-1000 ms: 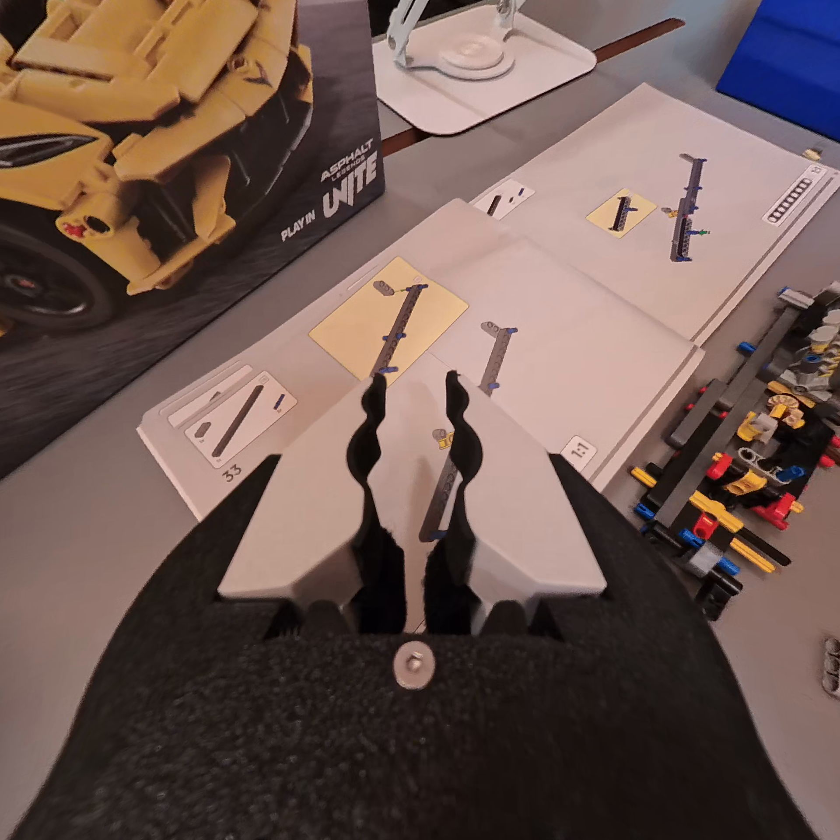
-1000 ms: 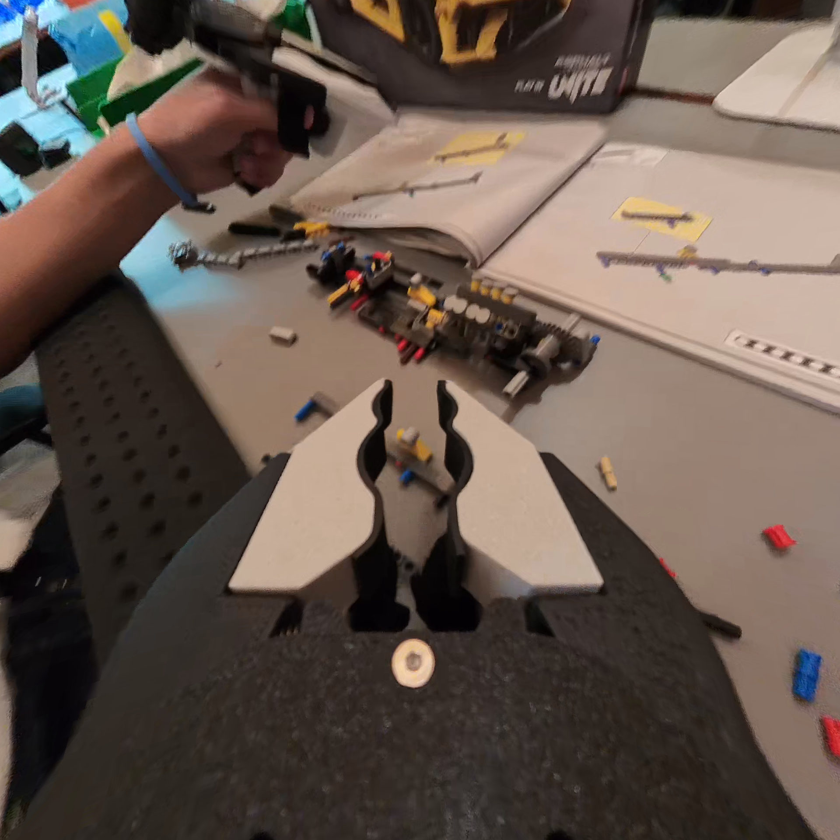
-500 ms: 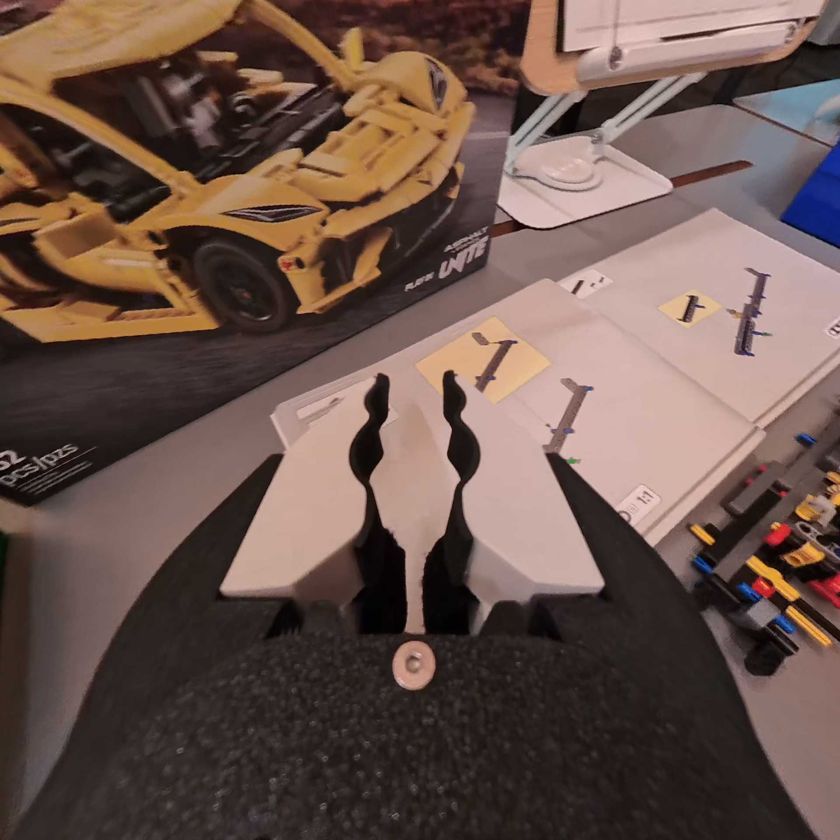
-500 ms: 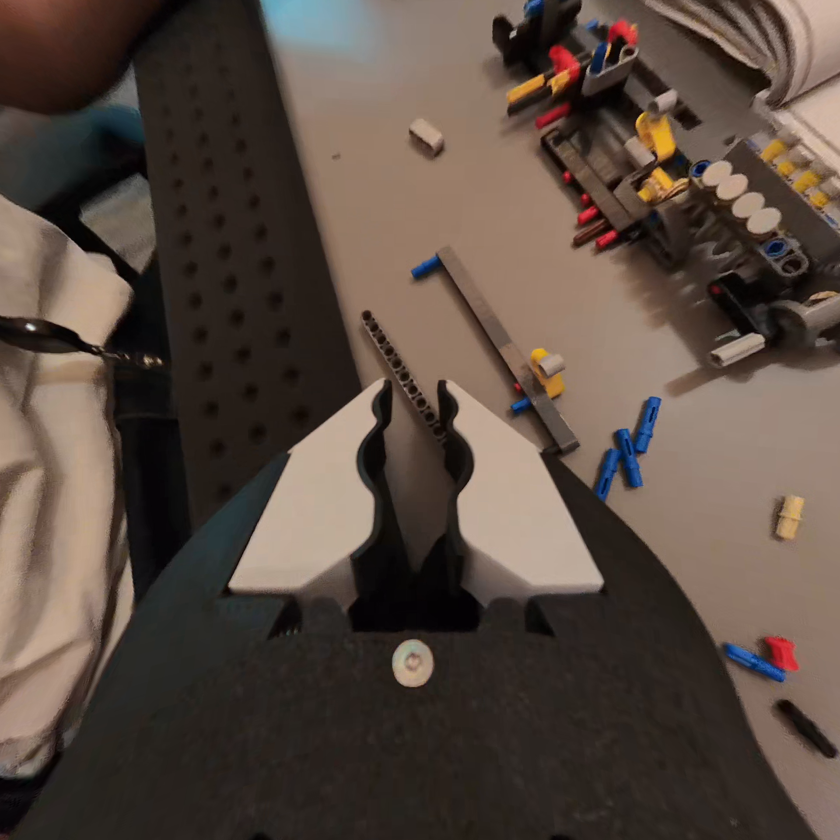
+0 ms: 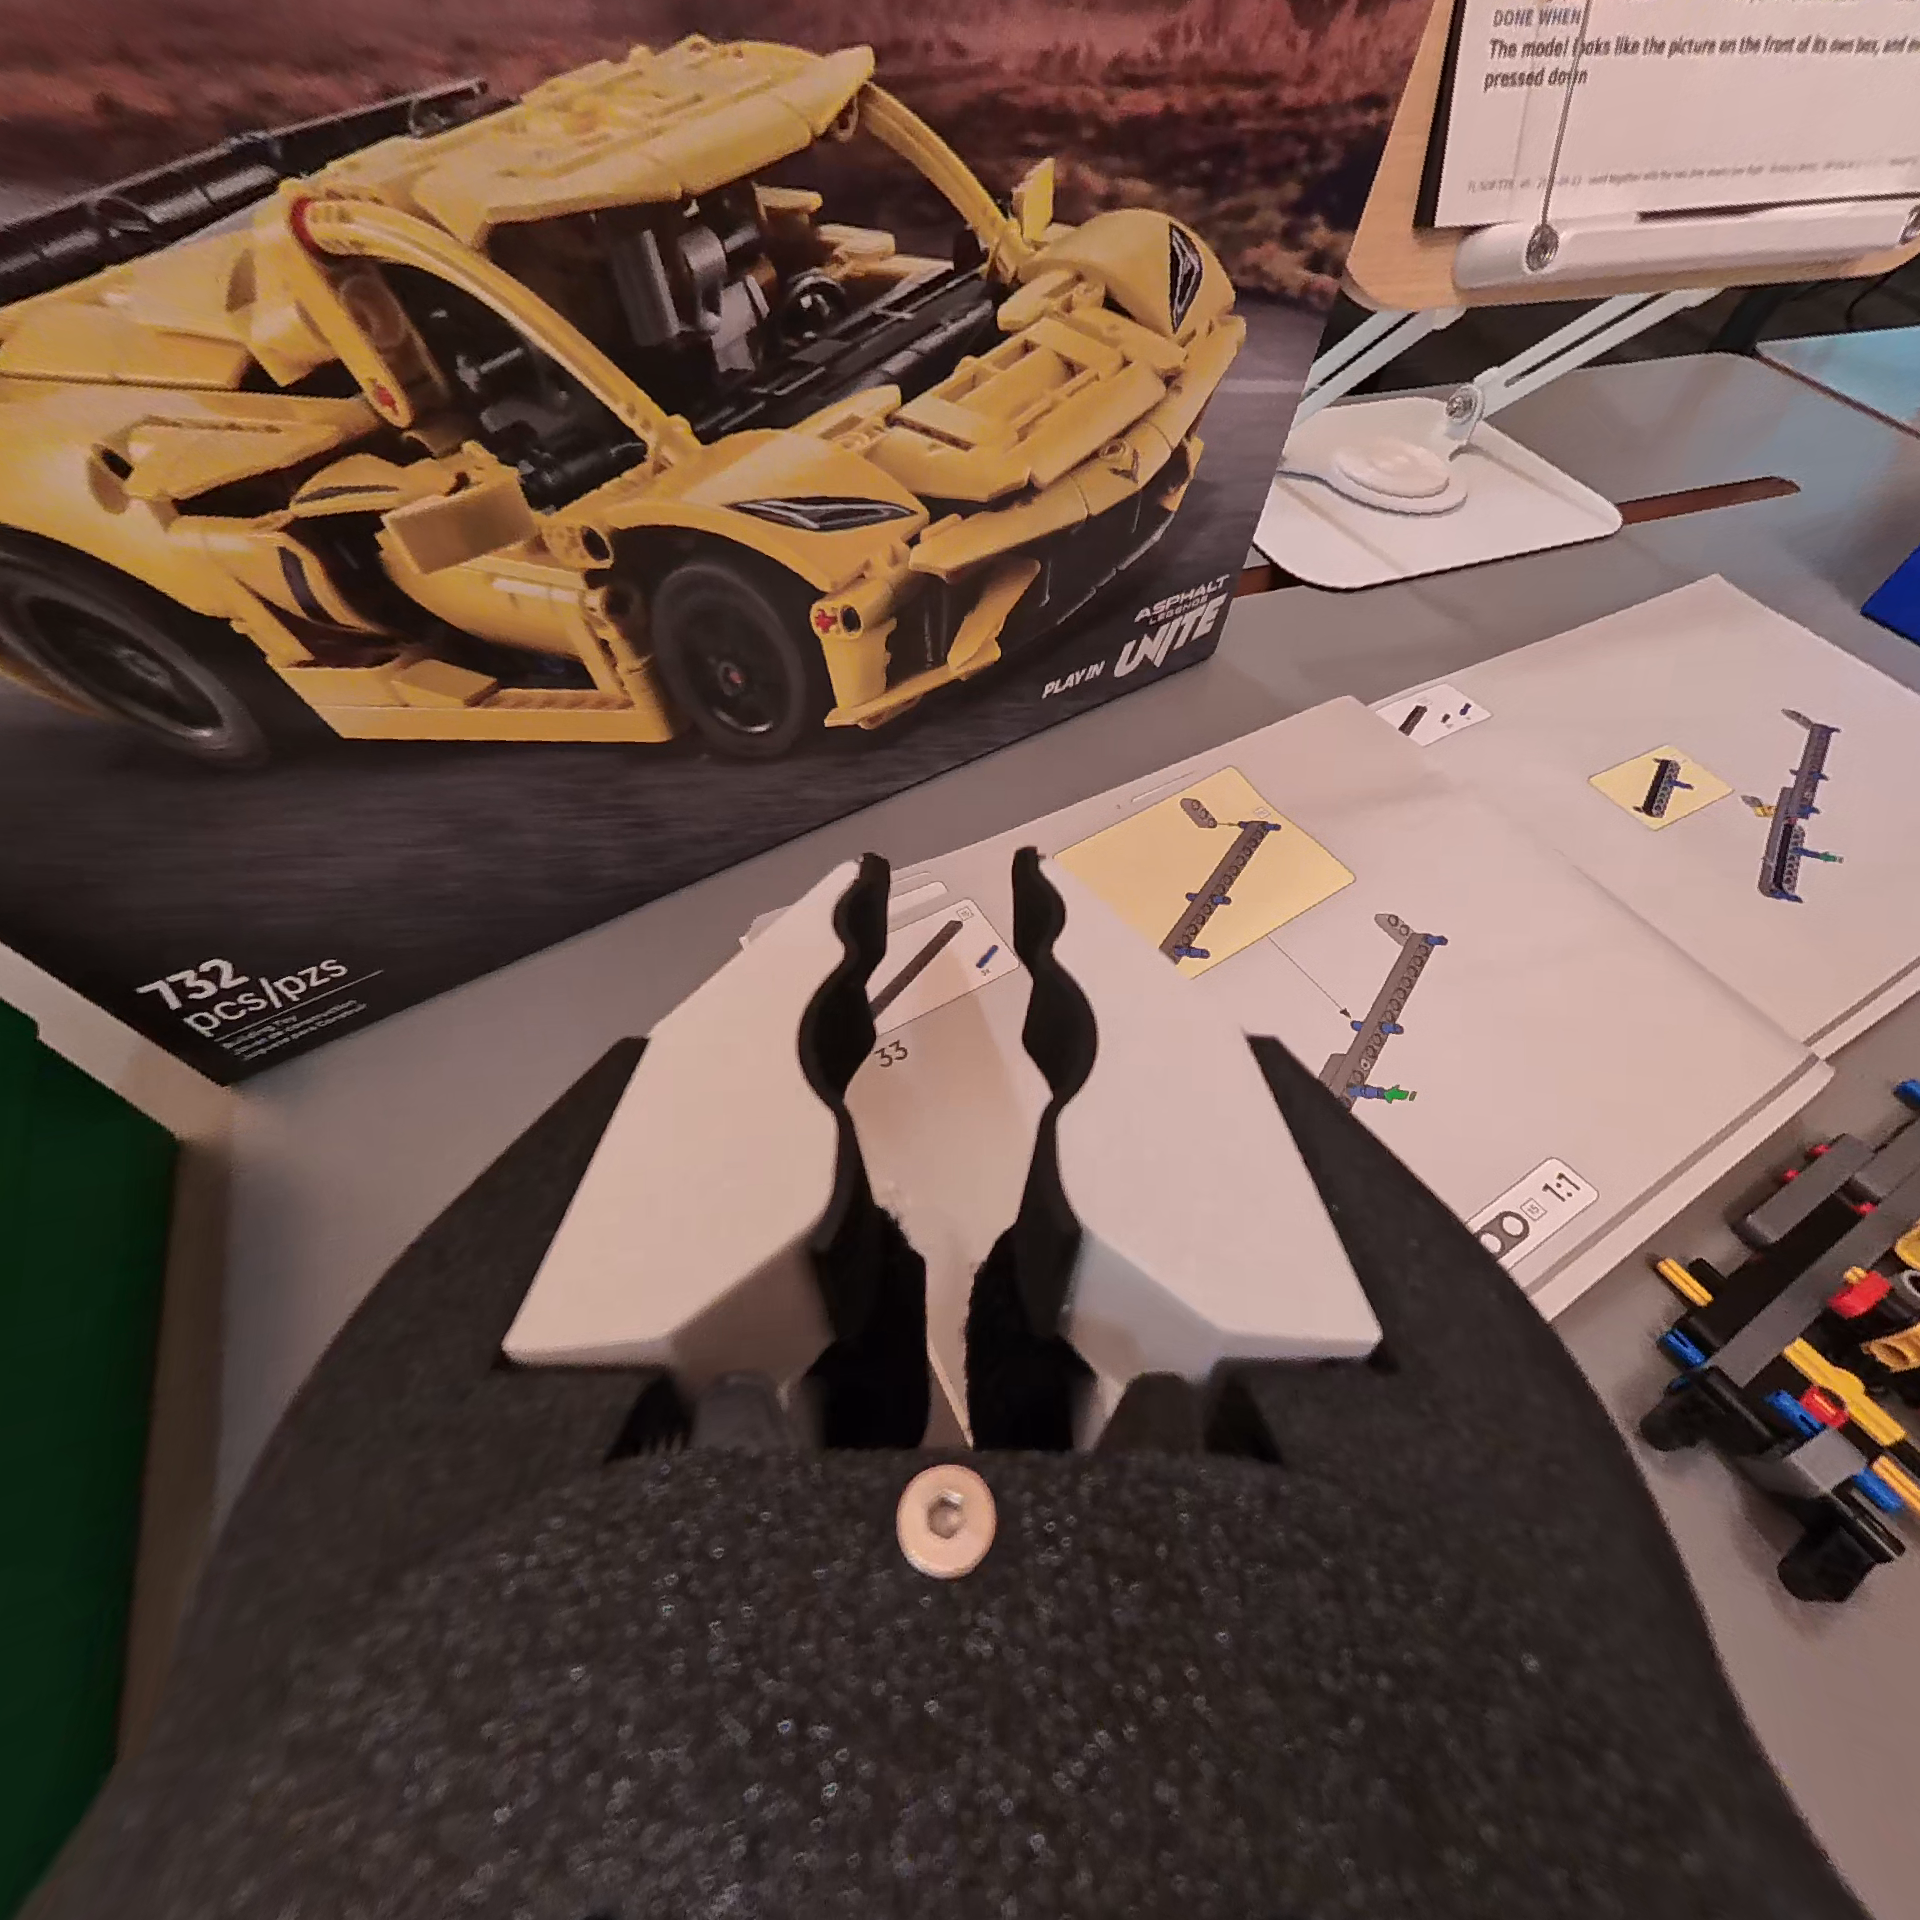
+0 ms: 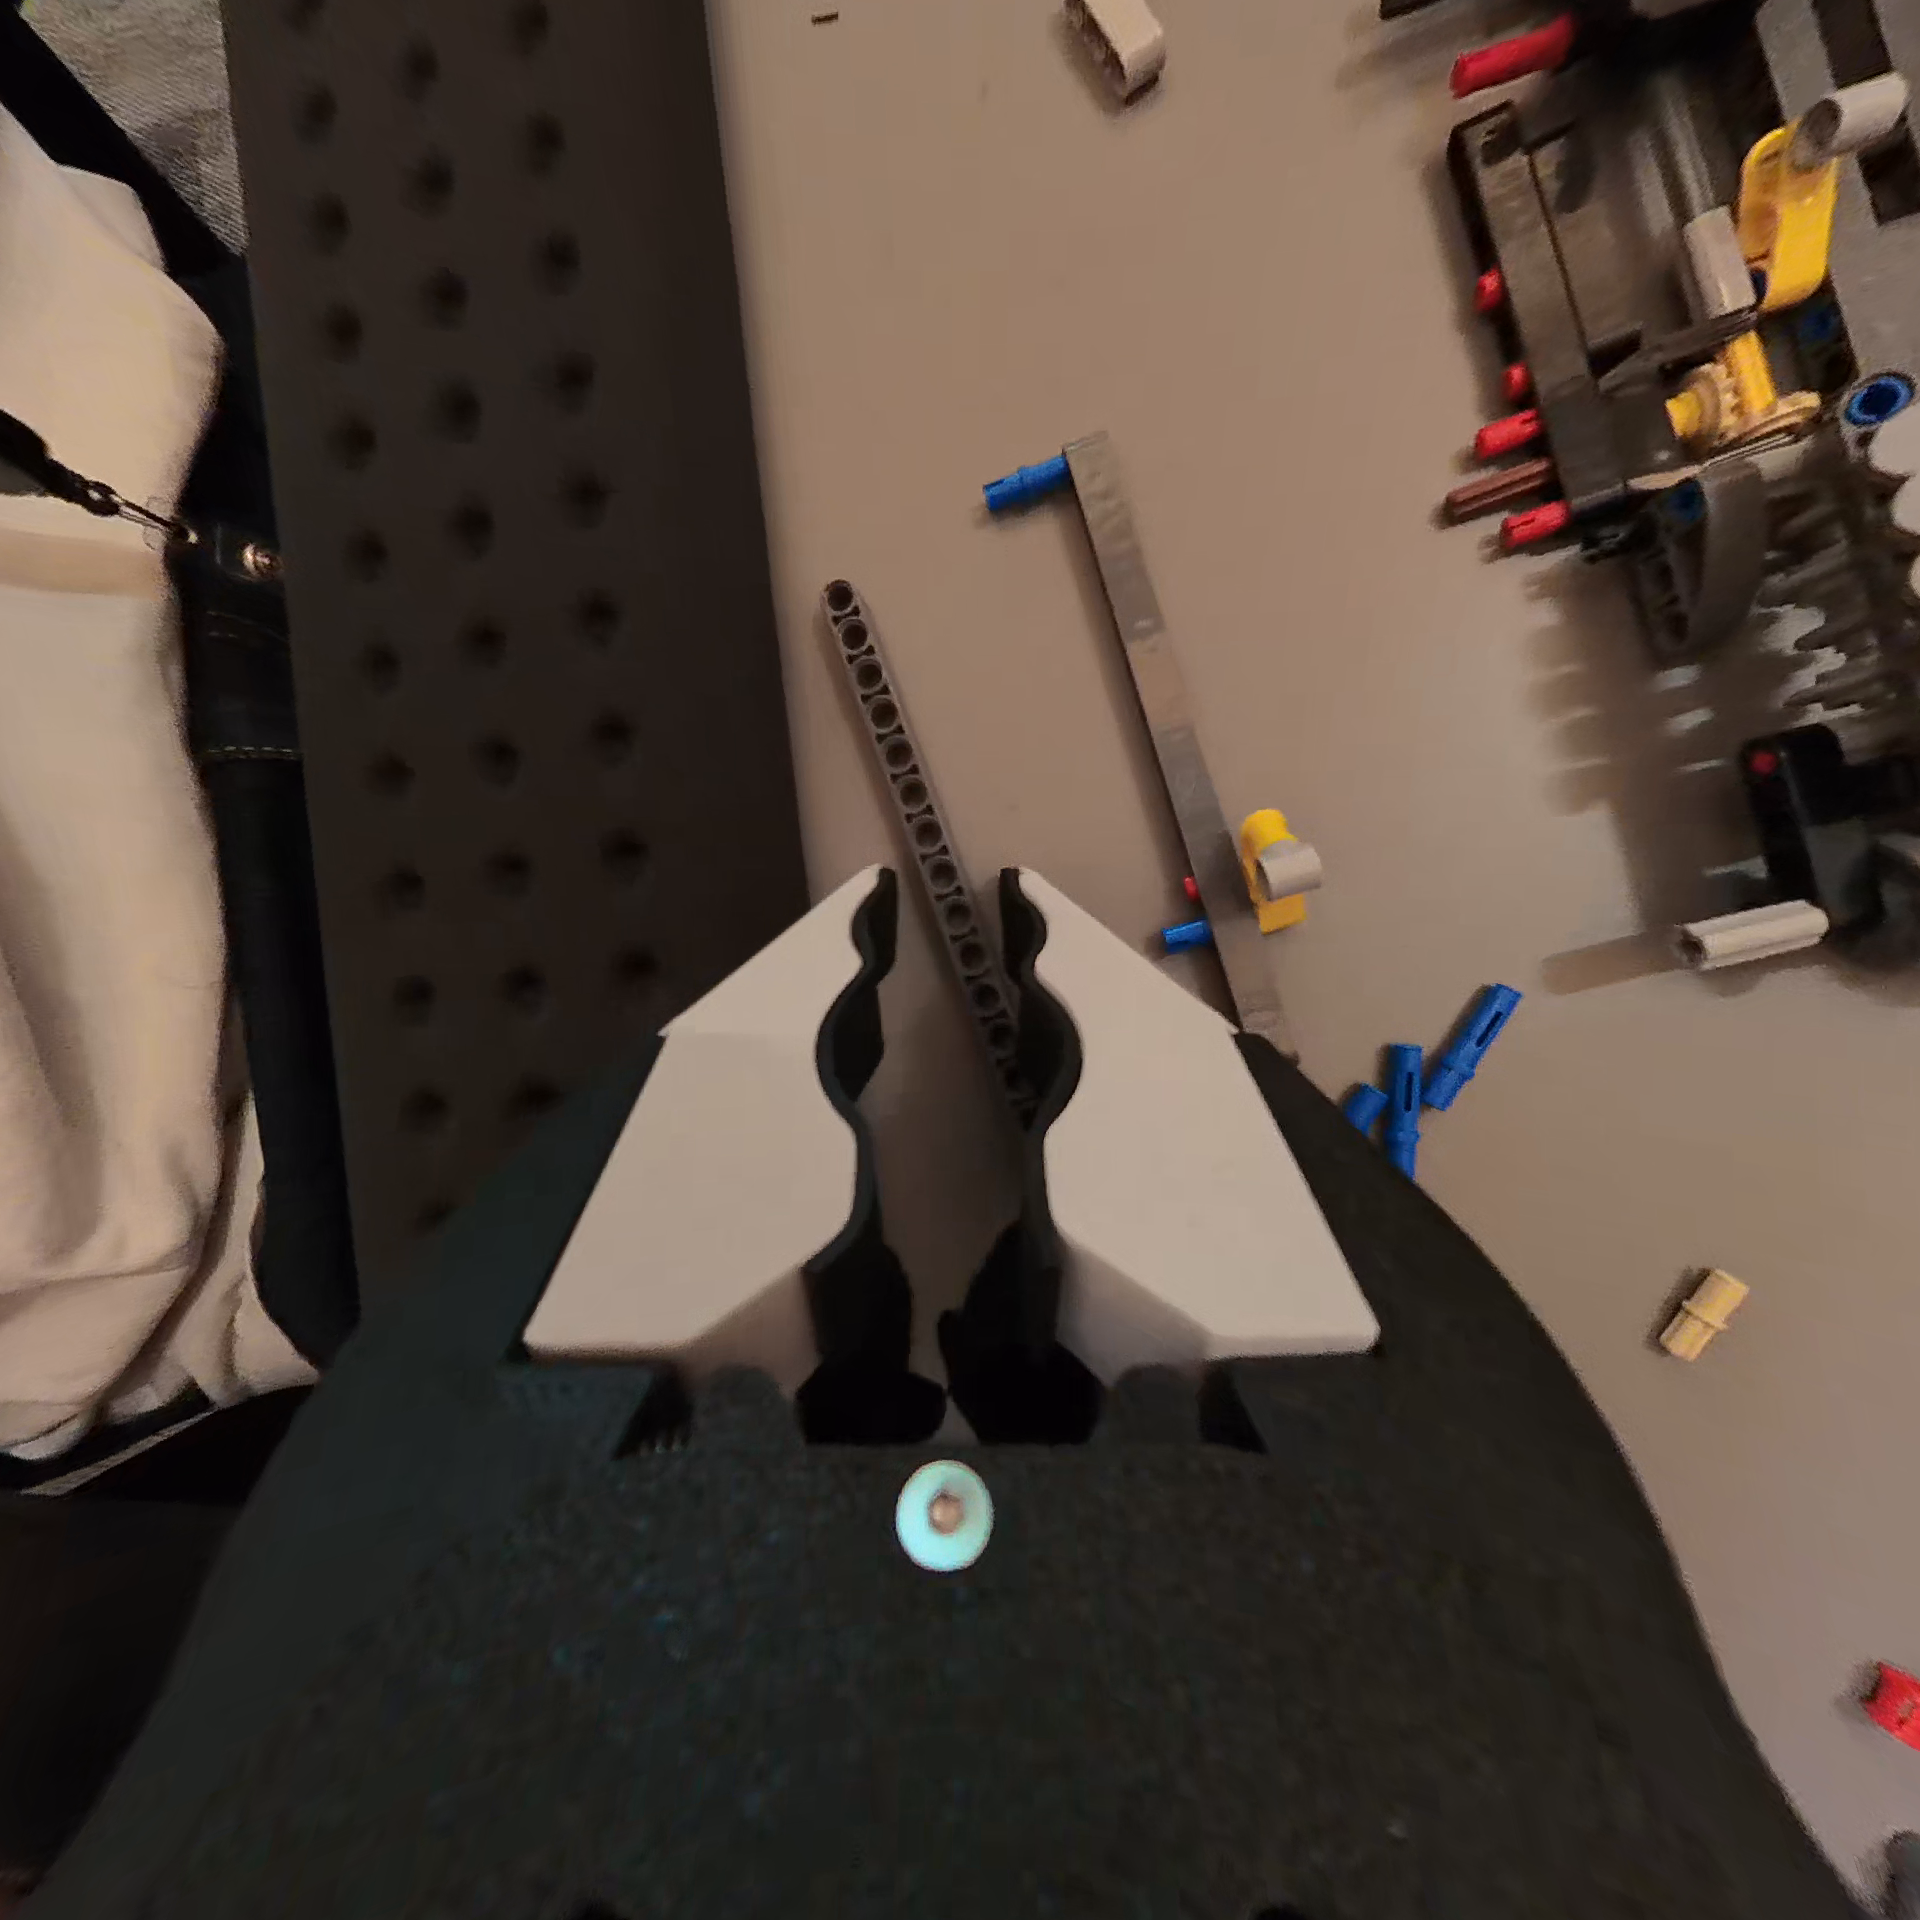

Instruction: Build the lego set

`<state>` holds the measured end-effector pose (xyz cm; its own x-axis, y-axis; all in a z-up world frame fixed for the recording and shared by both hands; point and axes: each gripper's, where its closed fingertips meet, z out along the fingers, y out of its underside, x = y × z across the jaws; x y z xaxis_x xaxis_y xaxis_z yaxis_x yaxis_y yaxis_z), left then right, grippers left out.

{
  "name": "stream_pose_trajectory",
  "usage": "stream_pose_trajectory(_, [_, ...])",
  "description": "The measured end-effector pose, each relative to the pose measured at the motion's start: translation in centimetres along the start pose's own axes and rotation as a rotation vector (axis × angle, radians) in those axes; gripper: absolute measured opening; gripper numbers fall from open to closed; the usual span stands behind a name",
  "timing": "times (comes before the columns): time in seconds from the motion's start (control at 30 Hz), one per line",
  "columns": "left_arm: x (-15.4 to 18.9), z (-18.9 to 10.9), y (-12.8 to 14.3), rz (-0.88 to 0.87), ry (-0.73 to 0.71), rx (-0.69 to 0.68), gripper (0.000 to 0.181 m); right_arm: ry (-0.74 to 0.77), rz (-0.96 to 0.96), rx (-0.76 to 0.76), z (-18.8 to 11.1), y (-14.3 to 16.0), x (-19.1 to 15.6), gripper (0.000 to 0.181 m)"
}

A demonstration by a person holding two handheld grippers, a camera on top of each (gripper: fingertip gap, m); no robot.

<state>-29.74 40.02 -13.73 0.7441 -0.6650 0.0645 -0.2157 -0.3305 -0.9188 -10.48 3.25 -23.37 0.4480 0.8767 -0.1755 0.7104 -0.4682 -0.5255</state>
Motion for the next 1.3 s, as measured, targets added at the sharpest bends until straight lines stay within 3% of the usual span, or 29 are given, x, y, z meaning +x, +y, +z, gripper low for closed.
stream_pose_trajectory(0.27, [0.2, 0.1, 0.1, 0.014, 0.002, -0.005, 0.023, 0.182, -0.094, -0.049, 0.0, 0.1, 0.5, 0.007])
stream_pose_trajectory(0.37, [0.2, -0.1, -0.1, 0.024, -0.005, 0.002, 0.023, 0.189, -0.072, 0.015, -0.9, -1.4, 0.8, 0.006])
stream_pose_trajectory(0.47, [0.6, -0.3, -0.3, 0.023, 0.019, 0.013, 0.023, 0.226, -0.097, 0.197, -3.1, -5.5, 1.5, 0.006])
stream_pose_trajectory(0.63, [4.0, -0.8, -1.1, -0.029, 0.202, 0.046, 0.025, 0.500, -0.134, 0.465, -7.6, -14.0, 7.5, 0.005])
stream_pose_trajectory(0.73, [6.9, -1.8, -2.3, -0.077, 0.361, 0.106, 0.025, 0.549, -0.088, 0.620, -8.4, -18.4, 10.5, 0.005])
stream_pose_trajectory(0.83, [8.1, -2.8, -3.5, -0.087, 0.444, 0.187, 0.028, 0.549, -0.005, 0.758, -7.9, -20.8, 12.5, 0.006])
stream_pose_trajectory(0.93, [9.7, -4.4, -4.3, -0.132, 0.588, 0.234, 0.029, 0.534, 0.082, 0.854, -6.8, -20.9, 12.7, 0.005])
stream_pose_trajectory(1.03, [10.5, -5.1, -5.0, -0.113, 0.603, 0.274, 0.057, 0.561, 0.027, 0.889, -6.2, -20.6, 11.4, 0.005])
stream_pose_trajectory(1.13, [10.4, -4.9, -5.7, -0.056, 0.511, 0.337, 0.059, 0.780, 0.008, 0.843, -6.8, -19.1, 12.7, 0.006])
stream_pose_trajectory(1.23, [11.3, -4.3, -5.0, -0.016, 0.498, 0.322, 0.058, 0.753, -0.014, 0.779, -5.9, -18.8, 12.8, 0.006])
stream_pose_trajectory(1.3, [13.3, -4.2, -4.4, -0.029, 0.563, 0.287, 0.053, 0.702, 0.037, 0.818, -6.1, -18.9, 12.8, 0.005])
